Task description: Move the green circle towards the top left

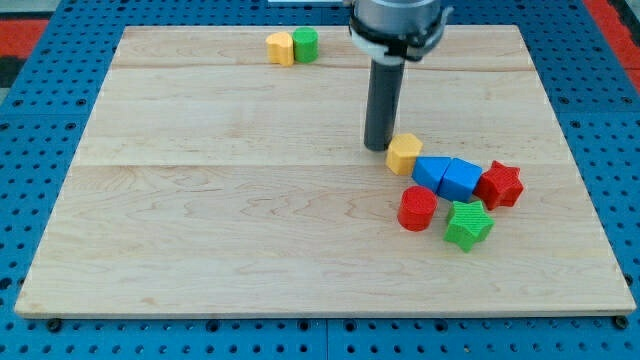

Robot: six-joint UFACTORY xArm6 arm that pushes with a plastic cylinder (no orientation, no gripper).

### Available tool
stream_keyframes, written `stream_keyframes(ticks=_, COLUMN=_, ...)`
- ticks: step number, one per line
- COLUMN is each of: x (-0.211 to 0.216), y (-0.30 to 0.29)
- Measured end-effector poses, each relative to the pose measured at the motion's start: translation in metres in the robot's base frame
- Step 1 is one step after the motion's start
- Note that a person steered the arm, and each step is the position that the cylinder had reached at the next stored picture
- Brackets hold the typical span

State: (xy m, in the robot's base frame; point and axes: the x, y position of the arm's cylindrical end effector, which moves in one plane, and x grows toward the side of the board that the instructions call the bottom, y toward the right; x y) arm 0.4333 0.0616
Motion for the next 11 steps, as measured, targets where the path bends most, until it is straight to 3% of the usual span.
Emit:
stream_keyframes(ticks=1, x=0.021, y=-0.002)
stream_keyframes(ticks=3, x=-0.101, y=-0.085)
stream_keyframes(ticks=5, x=-0.199, y=-0.083)
stream_keyframes(ticks=8, x=-0.24, y=-0.033)
stream_keyframes(ticks=9, x=-0.24, y=-0.053)
stream_keyframes(ticks=11, x=-0.231, y=-0.181)
